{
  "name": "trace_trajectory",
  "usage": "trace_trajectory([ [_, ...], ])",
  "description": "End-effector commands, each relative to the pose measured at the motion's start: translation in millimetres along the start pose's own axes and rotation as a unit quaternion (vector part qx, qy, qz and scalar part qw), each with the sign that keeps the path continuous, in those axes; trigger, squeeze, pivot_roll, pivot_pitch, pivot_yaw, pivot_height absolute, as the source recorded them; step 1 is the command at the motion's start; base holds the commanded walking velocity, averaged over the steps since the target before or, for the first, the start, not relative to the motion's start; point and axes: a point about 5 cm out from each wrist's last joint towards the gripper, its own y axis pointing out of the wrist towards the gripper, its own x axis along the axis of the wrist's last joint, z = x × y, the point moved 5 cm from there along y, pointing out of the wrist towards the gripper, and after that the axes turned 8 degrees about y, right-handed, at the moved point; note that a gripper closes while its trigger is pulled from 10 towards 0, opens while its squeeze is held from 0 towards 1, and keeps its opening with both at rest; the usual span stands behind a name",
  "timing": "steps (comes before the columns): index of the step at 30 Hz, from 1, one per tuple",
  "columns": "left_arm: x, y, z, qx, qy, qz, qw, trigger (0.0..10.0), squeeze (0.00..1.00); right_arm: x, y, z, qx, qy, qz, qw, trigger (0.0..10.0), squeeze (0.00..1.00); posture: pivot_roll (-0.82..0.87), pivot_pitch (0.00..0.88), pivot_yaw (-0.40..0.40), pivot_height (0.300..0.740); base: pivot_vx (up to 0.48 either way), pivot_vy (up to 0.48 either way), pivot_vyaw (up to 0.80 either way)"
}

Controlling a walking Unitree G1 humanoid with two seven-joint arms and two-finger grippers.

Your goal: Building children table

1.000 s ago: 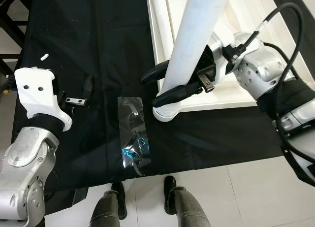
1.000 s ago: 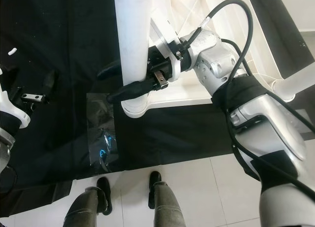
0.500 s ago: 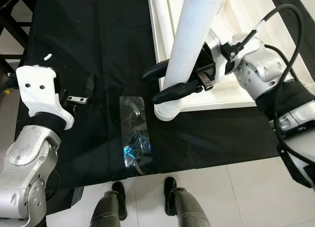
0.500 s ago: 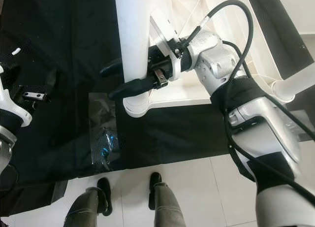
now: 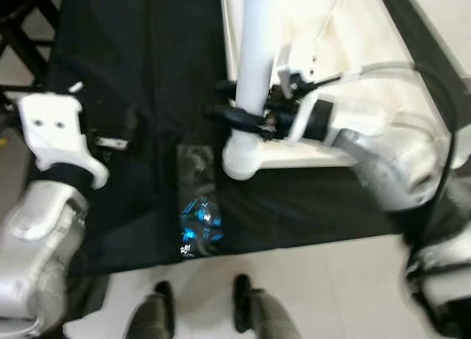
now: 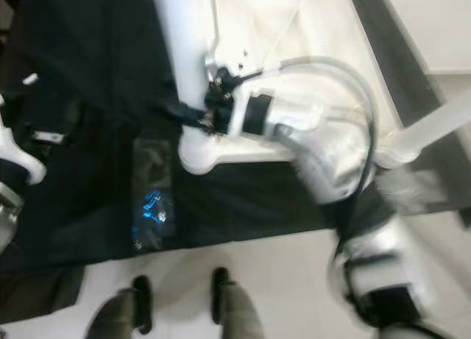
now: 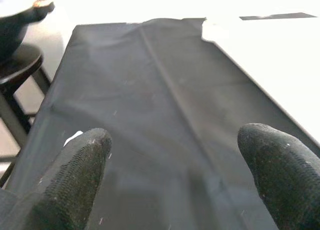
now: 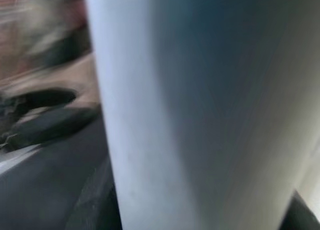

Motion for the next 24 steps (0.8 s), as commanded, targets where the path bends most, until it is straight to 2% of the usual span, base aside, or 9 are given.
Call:
trace_trajectory([
  [1,-5.1,0.7,-0.6,-0.003,-0.001,0.004,1.000,10.0,0.00,-100.6,-23.7,-20.2,-0.122,0.066,0.168,0.976,10.0,0.00,0.00,0.410,-0.070,0.740,0.000,0.000,0.00],
  [6,-2.2,7.0,-4.6,-0.013,-0.004,-0.008,1.000,10.0,0.00,-100.9,-12.9,-9.8,-0.139,0.056,0.139,0.979,10.0,0.00,0.00,0.377,-0.045,0.740,0.000,0.000,0.00],
  [15,0.2,16.1,-2.8,-0.009,-0.004,-0.021,1.000,10.0,0.00,-87.6,1.6,2.1,-0.114,0.011,0.138,0.984,10.0,0.00,0.01,0.326,-0.043,0.740,0.000,0.000,0.00],
  [19,2.2,21.4,-4.9,-0.013,-0.006,-0.033,0.999,10.0,0.00,-74.0,7.4,25.9,-0.001,-0.063,0.157,0.986,10.0,0.00,0.01,0.304,-0.035,0.740,0.000,0.000,0.00],
  [24,1.8,25.9,-8.7,-0.022,-0.009,-0.040,0.999,10.0,0.00,-64.5,8.0,20.5,0.066,-0.114,0.168,0.977,10.0,0.00,0.01,0.289,-0.035,0.740,0.000,0.000,0.00],
])
